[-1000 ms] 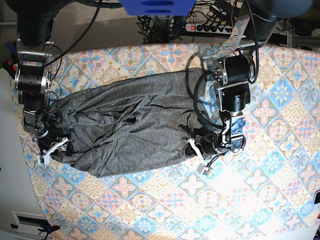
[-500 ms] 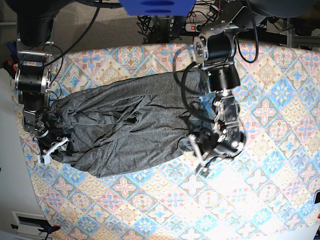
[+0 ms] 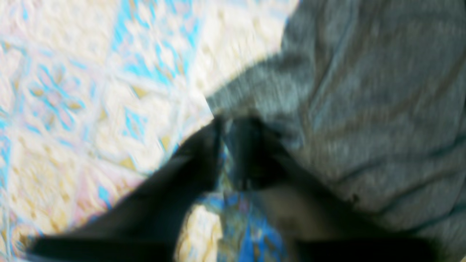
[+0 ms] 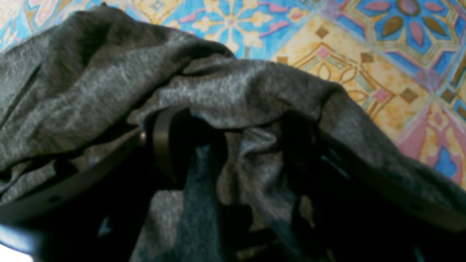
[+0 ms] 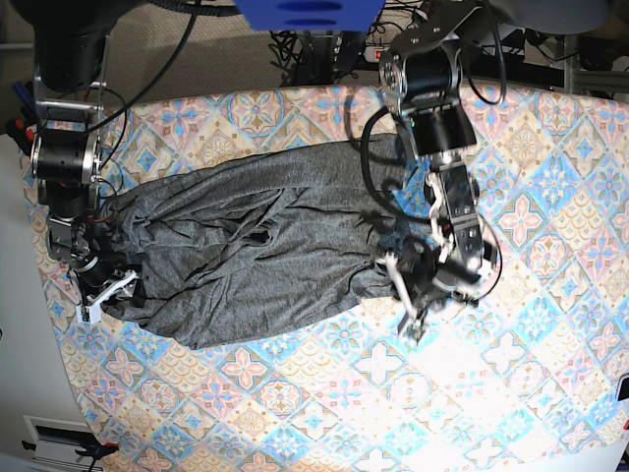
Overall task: Layout the t-shirt on the table in an organized manner, then fold the t-shirt properly
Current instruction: 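Move the left gripper to the shirt's hem edge and grasp it, then fold the hem edge with the left gripper over toward the collar edge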
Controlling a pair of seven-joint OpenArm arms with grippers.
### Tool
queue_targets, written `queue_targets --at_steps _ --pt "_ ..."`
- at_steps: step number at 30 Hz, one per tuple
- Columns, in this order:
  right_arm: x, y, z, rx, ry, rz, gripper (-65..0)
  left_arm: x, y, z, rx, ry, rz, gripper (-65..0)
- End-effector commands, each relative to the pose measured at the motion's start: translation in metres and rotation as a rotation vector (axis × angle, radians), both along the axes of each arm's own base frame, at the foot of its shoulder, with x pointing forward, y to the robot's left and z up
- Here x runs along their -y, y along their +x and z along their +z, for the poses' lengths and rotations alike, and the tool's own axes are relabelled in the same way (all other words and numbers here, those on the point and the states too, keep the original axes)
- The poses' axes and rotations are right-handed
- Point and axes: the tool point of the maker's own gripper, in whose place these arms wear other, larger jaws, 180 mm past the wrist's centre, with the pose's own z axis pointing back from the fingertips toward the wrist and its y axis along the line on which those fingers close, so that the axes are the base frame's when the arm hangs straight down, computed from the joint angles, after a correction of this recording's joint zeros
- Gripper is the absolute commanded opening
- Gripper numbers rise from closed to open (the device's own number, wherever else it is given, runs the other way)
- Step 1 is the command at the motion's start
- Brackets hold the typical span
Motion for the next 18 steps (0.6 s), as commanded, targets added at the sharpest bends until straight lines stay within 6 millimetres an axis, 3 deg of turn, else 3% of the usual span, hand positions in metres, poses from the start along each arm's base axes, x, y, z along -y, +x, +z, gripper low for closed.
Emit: queue_targets --at_steps 1,3,6,15,18 --pt "0.011 0.017 0.026 0.075 -0.002 -0.020 -27.3 0.005 0.014 0.016 0.046 -0.021 -0.004 -39.6" --pt "0.011 0.017 0.026 0.075 -0.002 -0.020 -27.3 0.009 0.018 0.013 0.027 -0.029 -0.014 -28.1" --pt "0.011 0.017 0.026 0.074 -0.003 -0.019 -27.2 0.015 0.017 -0.005 -0.035 -0.045 -0.032 -17.5" --pt "0.014 0.016 0.026 0.072 -0.010 -0.020 -27.2 -0.025 0.028 -0.039 -0.125 -0.370 0.078 -16.7" --pt "0.014 0.016 0.026 0.072 -0.010 -0.020 -27.2 -0.021 0.028 -0.051 -0.164 -0.394 0.070 -16.7"
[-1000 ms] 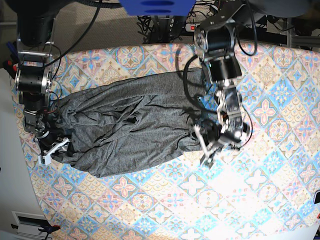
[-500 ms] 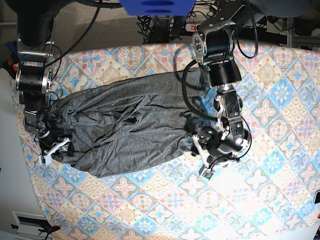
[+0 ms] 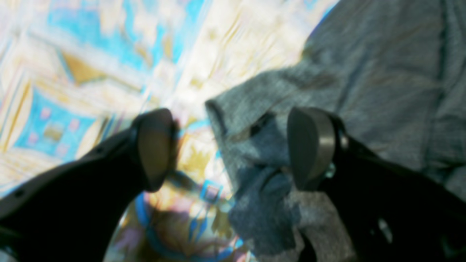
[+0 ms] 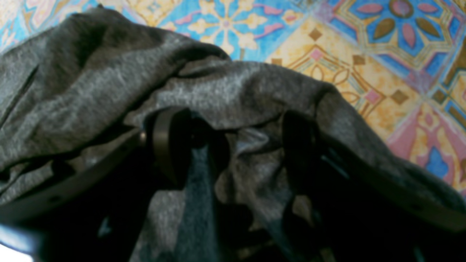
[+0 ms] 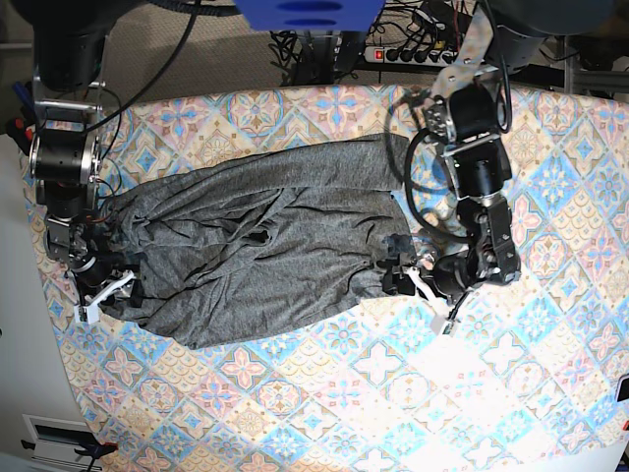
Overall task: Layout the t-shirt on the table in an organized manner, then fold the t-shirt properly
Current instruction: 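Fold the hem edge with the left gripper over toward the collar edge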
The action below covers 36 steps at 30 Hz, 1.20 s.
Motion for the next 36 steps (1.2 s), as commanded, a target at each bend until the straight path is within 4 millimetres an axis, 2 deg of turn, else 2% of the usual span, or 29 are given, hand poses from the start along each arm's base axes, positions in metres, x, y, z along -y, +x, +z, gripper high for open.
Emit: queue_targets --at_steps 1,5,8,10,13,17,18,24,26,30,34,36 --pt "0.010 0.017 0.026 0.074 -0.003 -0.016 -27.2 0.012 0.011 0.010 0.013 0.012 -0.034 -16.7" --pt "0.009 0.017 0.026 0.074 -0.001 -0.016 -27.2 0.044 -0.006 -0.013 -0.046 0.030 -0.147 -16.7" --pt "0.008 0.018 0.025 0.074 0.000 -0.014 -27.2 0.080 -0.014 -0.014 -0.051 0.009 -0.215 -17.1" --pt "0.008 0.018 0.025 0.074 0.000 -0.014 -27.2 0.093 -0.017 -0.014 -0.053 0.006 -0.245 -21.4" --pt "0.008 0.018 0.026 0.076 0.002 -0.017 -27.2 0.110 -0.026 -0.017 -0.063 0.000 -0.282 -34.5" --pt "0.009 0.018 0.026 0.076 0.001 -0.018 -27.2 0.112 -0.029 -0.020 -0.066 0.012 -0.297 -61.7" --pt "0.009 0.018 0.026 0.076 0.001 -0.018 -27.2 0.111 -0.029 -0.020 -0.066 0.012 -0.296 -65.0" --pt "0.010 0.017 0.026 0.076 0.000 -0.019 -27.2 0.110 -0.023 -0.014 -0.047 0.012 -0.290 -65.0" --pt "0.009 0.018 0.026 0.076 0.001 -0.018 -27.2 0.110 -0.011 0.005 0.023 0.019 -0.284 -65.0" --pt "0.009 0.018 0.026 0.076 0.001 -0.018 -27.2 0.124 0.007 0.045 0.154 0.023 -0.293 -65.0" --pt "0.010 0.018 0.027 0.081 0.005 -0.023 -27.2 0.120 0.016 0.068 0.209 0.064 -0.301 -65.0" --pt "0.013 0.022 0.034 0.119 0.023 -0.047 -27.2 0.119 0.019 0.077 0.236 0.080 -0.301 -65.0"
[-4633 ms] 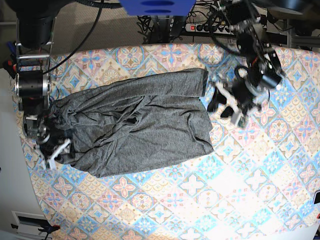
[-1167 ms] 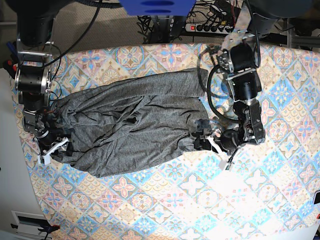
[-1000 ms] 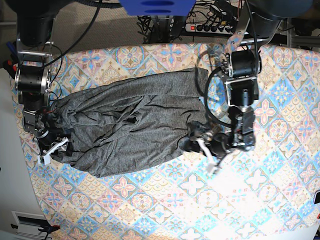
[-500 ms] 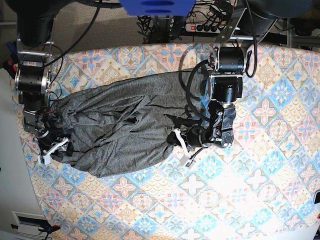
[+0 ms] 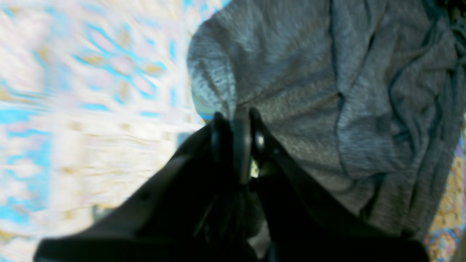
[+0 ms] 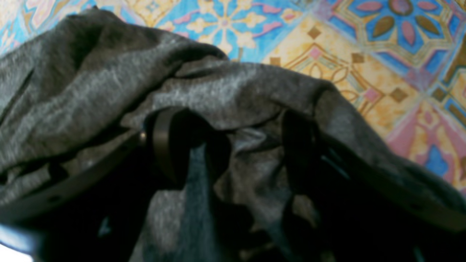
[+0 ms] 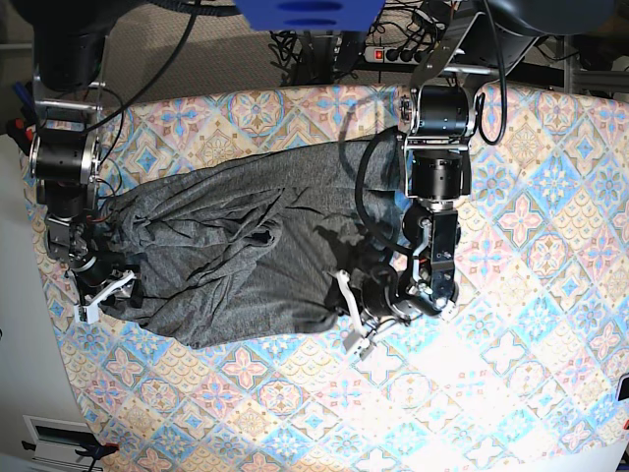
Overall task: Layout the t-shirt on the table in an organized manner, then fold the t-shirt properly
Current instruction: 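Fold the hem edge with the left gripper over toward the collar edge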
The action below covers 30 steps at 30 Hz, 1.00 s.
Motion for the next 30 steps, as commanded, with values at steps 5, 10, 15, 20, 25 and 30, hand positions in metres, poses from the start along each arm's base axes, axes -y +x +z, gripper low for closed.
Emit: queue_targets --at_steps 5,10,15,20,25,30 --pt "0.021 0.026 0.046 0.176 0.079 -0.117 -27.2 -0.001 0.000 0.018 0.061 0.038 -0.029 -65.0" --pt "0.026 0.029 0.052 0.208 0.116 -0.159 -27.2 -0.013 -0.025 0.026 0.152 0.118 -0.067 -65.0" --pt "0.023 0.029 0.051 0.209 0.116 -0.154 -27.2 -0.017 -0.040 0.025 0.177 0.148 -0.078 -65.0" --pt "0.022 0.030 0.051 0.207 0.116 -0.151 -27.2 -0.024 -0.039 0.027 0.190 0.167 -0.081 -65.0" --pt "0.009 0.026 0.039 0.151 0.045 -0.062 -27.2 -0.017 -0.045 0.033 0.219 0.172 -0.101 -65.0" --pt "-0.054 0.034 0.020 0.112 0.060 0.061 -27.2 -0.003 -0.057 0.033 0.234 0.179 -0.153 -65.0"
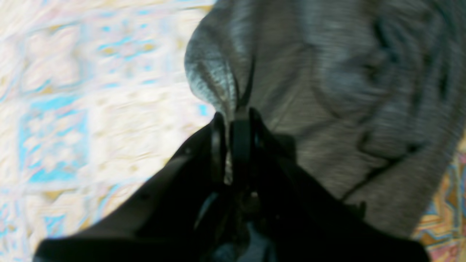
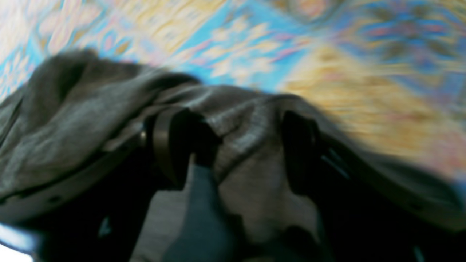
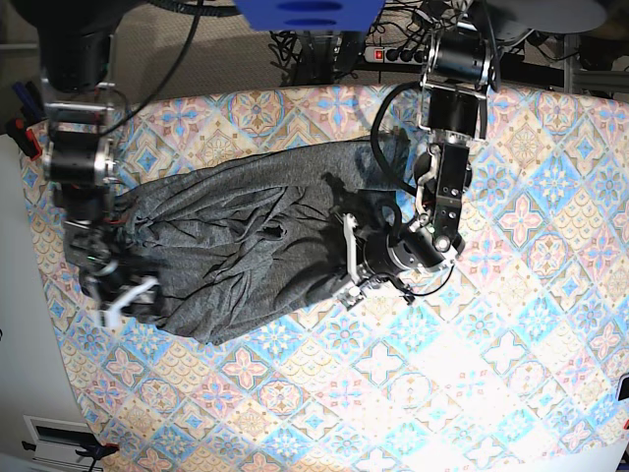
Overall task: Layout the t-shirt on the table in an organized manner, then fold the t-shirt properly
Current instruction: 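Fold the hem edge with the left gripper over toward the collar edge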
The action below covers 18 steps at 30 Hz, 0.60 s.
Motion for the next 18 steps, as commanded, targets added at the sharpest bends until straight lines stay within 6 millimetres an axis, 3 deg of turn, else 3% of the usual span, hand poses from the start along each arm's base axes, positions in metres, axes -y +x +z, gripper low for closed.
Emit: queue_targets --at_steps 1,11,14,18 --pt "-0.008 0.022 0.027 0.080 0.023 0.011 -27.2 0.004 0.008 0.016 0.048 -0.032 0.001 -65.0" --pt "-0.014 0.022 0.025 0.073 0.015 0.030 -27.9 0.002 0.006 0.014 0.042 -0.035 0.007 -65.0" --pt "-0.020 0.016 0.016 0.037 -0.047 0.098 -39.7 0.003 0.006 0.014 0.042 -0.035 0.005 -65.0" --pt "-0.022 0.015 0.015 0.041 -0.071 0.119 -65.0 0.004 0.005 0.014 0.042 -0.036 0.002 -65.0"
